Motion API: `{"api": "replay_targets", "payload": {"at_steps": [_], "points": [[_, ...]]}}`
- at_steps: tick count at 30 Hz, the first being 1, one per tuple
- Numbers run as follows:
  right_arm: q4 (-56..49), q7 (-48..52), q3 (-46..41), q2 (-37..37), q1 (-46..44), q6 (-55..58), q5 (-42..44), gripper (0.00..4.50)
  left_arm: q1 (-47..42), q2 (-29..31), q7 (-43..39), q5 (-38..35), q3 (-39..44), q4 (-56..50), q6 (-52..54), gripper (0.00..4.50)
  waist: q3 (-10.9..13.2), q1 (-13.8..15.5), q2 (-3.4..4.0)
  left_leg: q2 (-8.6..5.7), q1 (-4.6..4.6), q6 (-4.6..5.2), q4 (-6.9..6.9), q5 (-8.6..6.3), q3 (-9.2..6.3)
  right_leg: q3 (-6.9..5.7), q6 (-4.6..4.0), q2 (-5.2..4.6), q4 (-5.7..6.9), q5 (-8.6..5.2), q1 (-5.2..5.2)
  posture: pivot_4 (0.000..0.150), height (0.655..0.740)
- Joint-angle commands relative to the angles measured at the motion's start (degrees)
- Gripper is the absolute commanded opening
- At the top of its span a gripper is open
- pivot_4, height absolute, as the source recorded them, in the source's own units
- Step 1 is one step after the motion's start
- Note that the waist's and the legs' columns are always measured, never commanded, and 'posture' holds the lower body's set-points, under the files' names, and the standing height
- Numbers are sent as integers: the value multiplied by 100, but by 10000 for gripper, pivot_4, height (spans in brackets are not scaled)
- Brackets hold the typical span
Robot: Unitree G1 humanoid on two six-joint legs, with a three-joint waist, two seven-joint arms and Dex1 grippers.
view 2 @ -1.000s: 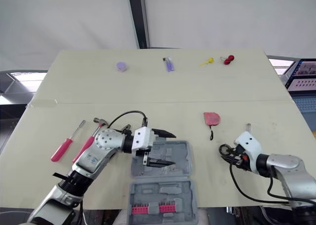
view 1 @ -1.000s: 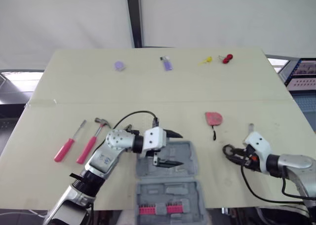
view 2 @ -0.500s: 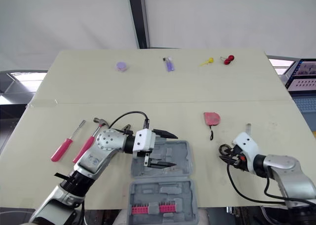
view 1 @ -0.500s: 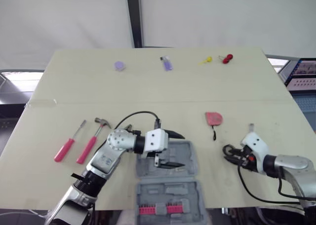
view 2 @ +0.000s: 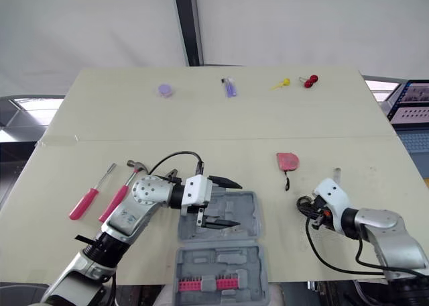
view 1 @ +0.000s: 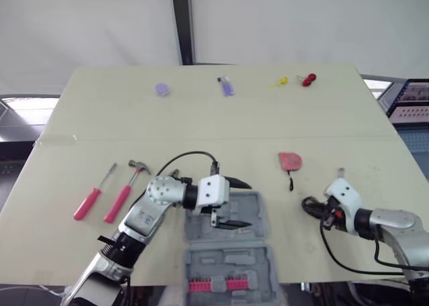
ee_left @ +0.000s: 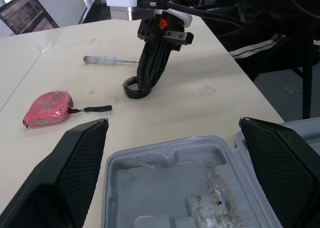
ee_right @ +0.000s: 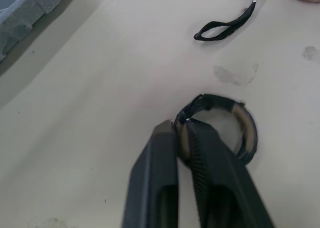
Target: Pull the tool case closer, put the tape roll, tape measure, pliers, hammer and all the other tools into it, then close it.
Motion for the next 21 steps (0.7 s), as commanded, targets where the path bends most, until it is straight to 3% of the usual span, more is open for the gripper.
{"api": "replay_targets", "payload": {"at_steps": [1, 12, 21], "points": [[-55, -46, -80, -7, 33, -63, -15, 617, -57, -36, 1, 0, 1, -142, -23, 45000, 0, 0, 0, 0, 0, 0, 0, 0, 0, 0, 0, 0, 0, 0, 0, 1500, 7400], [-619, 102, -246, -78, -174, 253, 378, 617, 145, 161, 144, -126, 376, -144, 119, 45000, 0, -9, 0, 0, 1, 0, 0, 0, 0, 0, 0, 0, 0, 0, 0, 1500, 7400], [-1775, 213, 447, 294, -1087, 1035, 1125, 617, 1882, 999, 502, -639, 1808, -993, 239, 45000, 0, -92, 2, 13, 5, -1, -7, 0, -8, 1, 0, 10, 0, 0, -2, 1500, 7400]]}}
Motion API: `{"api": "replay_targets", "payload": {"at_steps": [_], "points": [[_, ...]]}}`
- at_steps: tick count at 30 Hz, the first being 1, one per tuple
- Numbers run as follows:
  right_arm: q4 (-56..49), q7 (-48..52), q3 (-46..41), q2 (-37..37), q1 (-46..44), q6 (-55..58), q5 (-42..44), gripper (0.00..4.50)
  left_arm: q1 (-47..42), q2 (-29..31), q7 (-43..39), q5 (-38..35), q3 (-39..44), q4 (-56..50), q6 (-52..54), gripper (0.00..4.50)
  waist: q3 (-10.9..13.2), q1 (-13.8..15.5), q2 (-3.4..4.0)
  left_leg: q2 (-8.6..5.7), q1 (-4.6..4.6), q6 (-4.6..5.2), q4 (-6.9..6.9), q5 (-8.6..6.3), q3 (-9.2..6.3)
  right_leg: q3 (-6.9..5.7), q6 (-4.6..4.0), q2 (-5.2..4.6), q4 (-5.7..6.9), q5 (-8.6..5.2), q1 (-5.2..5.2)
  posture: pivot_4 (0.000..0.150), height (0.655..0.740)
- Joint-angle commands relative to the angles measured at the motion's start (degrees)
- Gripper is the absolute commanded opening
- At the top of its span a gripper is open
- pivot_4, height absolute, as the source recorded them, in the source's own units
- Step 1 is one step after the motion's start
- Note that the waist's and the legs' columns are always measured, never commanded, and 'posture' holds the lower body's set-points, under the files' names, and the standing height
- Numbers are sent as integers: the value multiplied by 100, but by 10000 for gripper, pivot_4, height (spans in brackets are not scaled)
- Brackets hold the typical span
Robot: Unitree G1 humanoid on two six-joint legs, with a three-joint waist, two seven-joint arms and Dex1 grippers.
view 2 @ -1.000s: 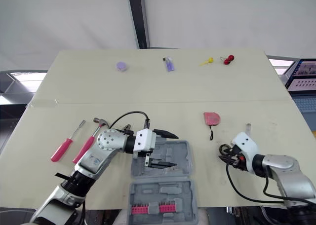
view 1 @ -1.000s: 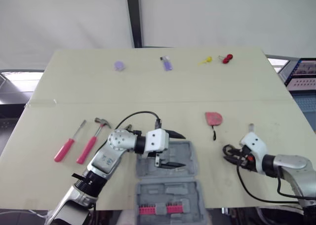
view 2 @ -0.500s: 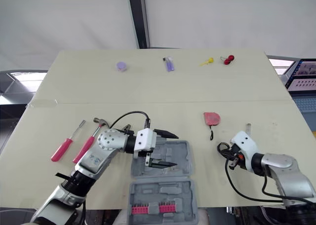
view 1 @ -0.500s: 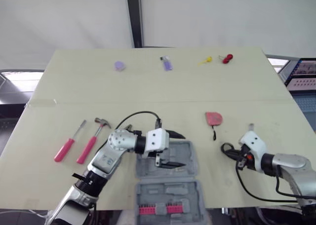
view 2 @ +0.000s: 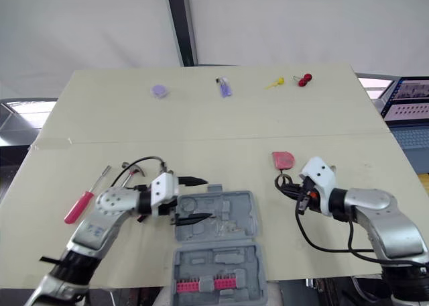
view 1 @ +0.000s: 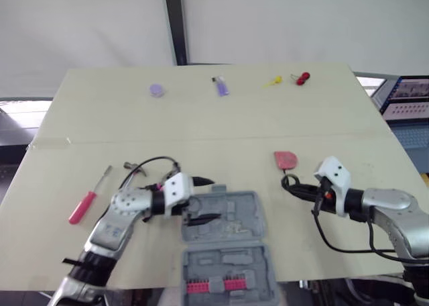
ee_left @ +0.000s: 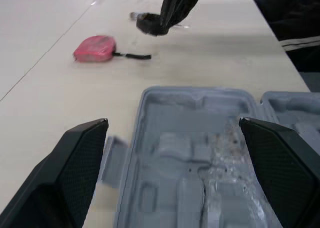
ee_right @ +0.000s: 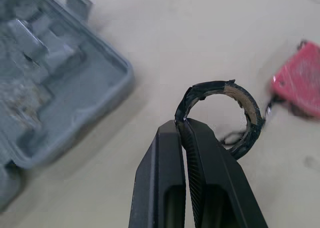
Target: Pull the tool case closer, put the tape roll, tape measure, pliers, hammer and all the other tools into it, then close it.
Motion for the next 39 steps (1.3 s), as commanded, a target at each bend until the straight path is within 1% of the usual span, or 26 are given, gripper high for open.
{"api": "replay_targets", "payload": {"at_steps": [1, 4, 5, 9, 15, 18, 20, 26, 39], "points": [[-501, 72, 490, 306, -294, 193, 279, 617, 569, 127, 204, -336, 585, -587, -75, 45000, 1, 37, -2, 0, 0, 0, 1, 0, 0, 0, 0, 0, 2, 0, 0, 1500, 7400], [-572, -17, 1205, 928, -800, 268, 268, 617, 1442, 117, 550, -603, 1252, -1185, -31, 45000, 0, 48, -8, -2, -5, -1, 9, -1, -4, 2, -1, -1, -3, 1, 1, 1500, 7400], [-547, -28, 1329, 1051, -896, 281, 245, 617, 1601, 100, 634, -661, 1354, -1335, 24, 45000, 1, 32, -7, 0, -5, -3, 7, -2, -6, 3, -1, 1, 1, 1, 1, 1500, 7400], [133, -160, 2091, 1790, -1421, 45, -197, 617, 2540, -187, 1045, -912, 1834, -1895, -8, 45000, -1, 17, -9, 1, -3, -4, 6, -2, -9, 3, -1, 3, 3, 1, 0, 1500, 7400], [906, -121, 2807, 2365, -1815, -249, -706, 617, 3684, -614, 1334, -749, 1794, -2398, -444, 45000, -2, 34, -11, 1, -3, -7, 6, -4, -9, 3, -2, 4, 1, 1, 0, 1500, 7400], [1205, -146, 2952, 2546, -1950, -376, -909, 617, 3948, -697, 1343, -631, 1754, -2305, -730, 45000, -3, 25, -11, 5, -3, -7, 5, -4, -9, 3, -4, 8, 3, 0, -2, 1500, 7400], [1353, -119, 3071, 2684, -2044, -413, -1009, 617, 4049, -818, 1420, -687, 1784, -2232, -844, 45000, -3, 15, -11, 5, -3, -8, 5, -5, -8, 4, -5, 8, 2, 0, -3, 1500, 7400], [1510, -48, 3228, 2840, -2132, -384, -1202, 617, 4182, -999, 1593, -720, 1800, -2155, -968, 45000, -3, -27, -11, 7, -3, -10, 2, -6, -7, 4, -6, 10, 3, -1, -7, 1500, 7400], [1436, 6, 3374, 2860, -2020, -326, -1361, 617, 4280, -920, 1604, -748, 1906, -2064, -1031, 45000, -3, -73, -10, 9, -3, -11, -3, -6, -7, 4, -7, 11, 3, -1, -11, 1500, 7400]]}}
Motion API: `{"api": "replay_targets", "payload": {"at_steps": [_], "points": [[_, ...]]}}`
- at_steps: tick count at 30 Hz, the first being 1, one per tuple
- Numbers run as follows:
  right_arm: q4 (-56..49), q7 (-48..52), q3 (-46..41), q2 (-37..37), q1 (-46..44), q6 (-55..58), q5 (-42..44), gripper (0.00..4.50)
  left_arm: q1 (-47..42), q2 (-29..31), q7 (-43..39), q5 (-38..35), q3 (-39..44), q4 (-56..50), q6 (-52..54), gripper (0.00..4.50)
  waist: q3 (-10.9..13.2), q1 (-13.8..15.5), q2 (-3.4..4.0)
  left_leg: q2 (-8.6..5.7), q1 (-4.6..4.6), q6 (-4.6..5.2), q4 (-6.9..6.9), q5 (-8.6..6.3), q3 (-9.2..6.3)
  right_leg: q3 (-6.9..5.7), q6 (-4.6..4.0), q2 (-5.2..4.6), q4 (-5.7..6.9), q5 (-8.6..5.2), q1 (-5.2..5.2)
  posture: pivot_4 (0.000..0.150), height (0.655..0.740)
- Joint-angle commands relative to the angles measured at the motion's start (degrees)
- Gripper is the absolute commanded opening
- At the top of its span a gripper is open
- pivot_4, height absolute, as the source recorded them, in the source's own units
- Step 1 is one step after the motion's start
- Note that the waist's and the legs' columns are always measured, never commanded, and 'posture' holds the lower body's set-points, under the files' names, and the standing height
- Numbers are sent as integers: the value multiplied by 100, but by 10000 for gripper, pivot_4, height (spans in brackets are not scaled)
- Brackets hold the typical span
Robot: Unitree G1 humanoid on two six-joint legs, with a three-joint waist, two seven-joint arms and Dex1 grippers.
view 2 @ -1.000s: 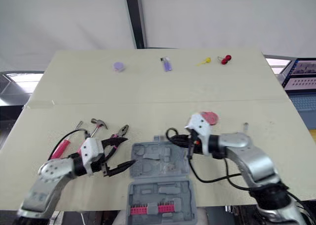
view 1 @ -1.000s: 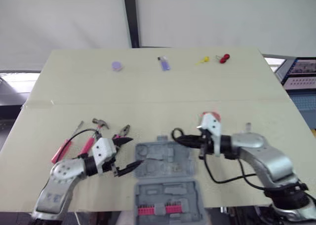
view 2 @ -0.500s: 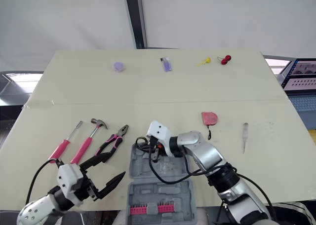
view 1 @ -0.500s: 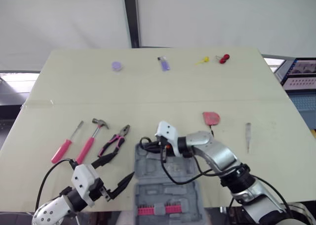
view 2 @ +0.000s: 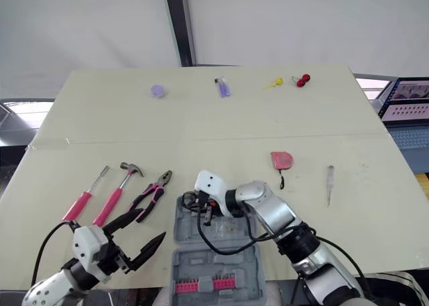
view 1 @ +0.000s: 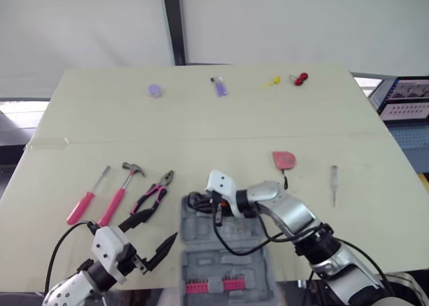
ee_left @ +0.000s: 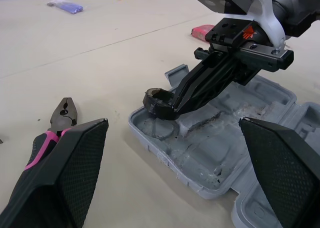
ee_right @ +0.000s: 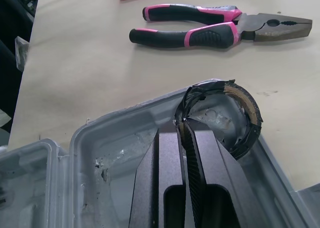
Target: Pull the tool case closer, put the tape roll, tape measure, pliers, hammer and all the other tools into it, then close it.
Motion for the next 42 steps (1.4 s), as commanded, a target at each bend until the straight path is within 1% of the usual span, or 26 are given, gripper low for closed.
{"api": "replay_targets", "payload": {"at_steps": [1, 42], "points": [[-147, 81, 39, 59, 9, -41, 5, 617, 86, 46, 2, -55, 56, -28, -110, 45000, 0, 1, 0, 0, 0, 0, 0, 0, 0, 0, 0, 0, 0, 0, 0, 1500, 7400], [382, 30, 280, 349, -115, -164, -562, 617, 13, 109, 209, 25, -94, -111, 6, 45000, 1, -4, 2, 2, 0, -3, -2, -2, 0, 0, -1, 2, -1, -1, -2, 1500, 7400]]}}
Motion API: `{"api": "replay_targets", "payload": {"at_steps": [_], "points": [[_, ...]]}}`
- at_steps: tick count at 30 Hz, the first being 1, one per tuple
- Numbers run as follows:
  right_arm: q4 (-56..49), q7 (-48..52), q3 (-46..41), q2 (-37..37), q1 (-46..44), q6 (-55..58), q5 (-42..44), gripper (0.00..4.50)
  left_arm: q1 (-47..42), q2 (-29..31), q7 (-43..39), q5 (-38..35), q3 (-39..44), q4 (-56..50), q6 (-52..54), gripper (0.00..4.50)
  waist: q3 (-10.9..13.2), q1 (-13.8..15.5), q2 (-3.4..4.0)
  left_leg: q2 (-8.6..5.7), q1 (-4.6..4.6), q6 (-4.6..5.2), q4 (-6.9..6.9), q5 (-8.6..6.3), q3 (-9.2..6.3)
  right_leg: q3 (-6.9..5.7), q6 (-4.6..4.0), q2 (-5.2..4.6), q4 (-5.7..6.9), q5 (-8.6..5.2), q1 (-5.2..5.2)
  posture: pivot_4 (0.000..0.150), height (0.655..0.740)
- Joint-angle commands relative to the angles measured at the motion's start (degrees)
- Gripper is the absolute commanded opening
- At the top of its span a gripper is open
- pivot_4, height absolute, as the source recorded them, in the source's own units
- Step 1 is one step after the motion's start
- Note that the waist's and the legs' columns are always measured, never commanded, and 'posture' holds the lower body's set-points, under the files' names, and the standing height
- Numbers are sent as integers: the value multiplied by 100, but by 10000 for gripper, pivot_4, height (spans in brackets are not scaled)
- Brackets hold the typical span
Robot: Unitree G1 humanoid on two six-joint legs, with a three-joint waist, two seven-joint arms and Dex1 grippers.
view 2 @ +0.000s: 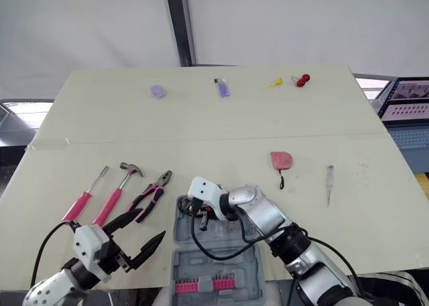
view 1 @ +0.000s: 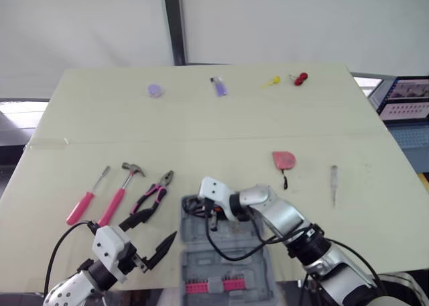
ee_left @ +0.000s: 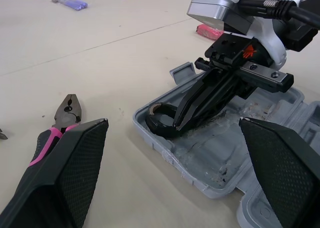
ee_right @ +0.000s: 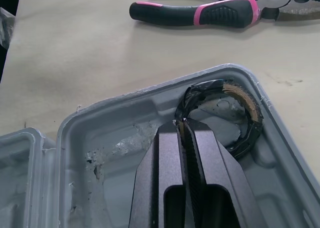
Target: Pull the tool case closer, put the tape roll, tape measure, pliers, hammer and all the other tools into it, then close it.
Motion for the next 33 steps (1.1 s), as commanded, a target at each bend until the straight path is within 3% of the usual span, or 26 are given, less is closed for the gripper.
{"api": "replay_targets", "payload": {"at_steps": [1, 7, 10, 14, 25, 29, 33], "points": [[-8, 22, 24, 67, -52, -29, -36, 617, 28, 59, 9, 8, -34, -113, -27, 45000, 0, 1, 0, 0, 0, 0, 0, 0, 0, 0, 0, 0, 0, 0, 0, 1500, 7400], [-1, 31, 5, 93, -59, -10, -47, 617, 19, 52, 22, 53, -51, -93, -38, 45000, 0, 0, 0, 0, 0, 0, 0, 0, 0, 0, 0, 0, 0, 0, 0, 1500, 7400], [-2, 25, -26, 115, -50, -11, -45, 10928, 15, 44, 22, 72, -62, -83, -46, 45000, 0, 0, 0, 0, 0, 0, 0, 0, 0, 0, 0, 0, 0, 0, -1, 1500, 7400], [-32, 41, -71, 126, -34, -29, -9, 29593, 2, 36, 21, 102, -84, -63, -48, 45000, 0, -1, 1, 2, 0, -1, 0, 0, 0, 0, 0, 1, 0, 0, -1, 1500, 7400], [-654, 309, -321, -59, -42, 117, 373, 29593, -3, 17, 57, 134, -117, -56, -42, 45000, 1, -1, 2, 2, -1, -1, -1, -1, 0, 0, 0, 1, -1, 0, -2, 1500, 7400], [-314, 74, -599, 171, -151, -334, 417, 29593, -24, 7, 85, 138, -134, -40, -51, 45000, 1, -2, 2, 2, -1, -1, -1, -1, 0, 0, 0, 1, -1, 0, -2, 1500, 7400], [282, -101, -663, 393, -195, -943, 250, 16209, -80, -10, 137, 121, -116, -7, -56, 45000, 1, -3, 2, 3, -1, -2, -2, -1, 1, 0, 0, 2, 0, 0, -2, 1500, 7400]]}}
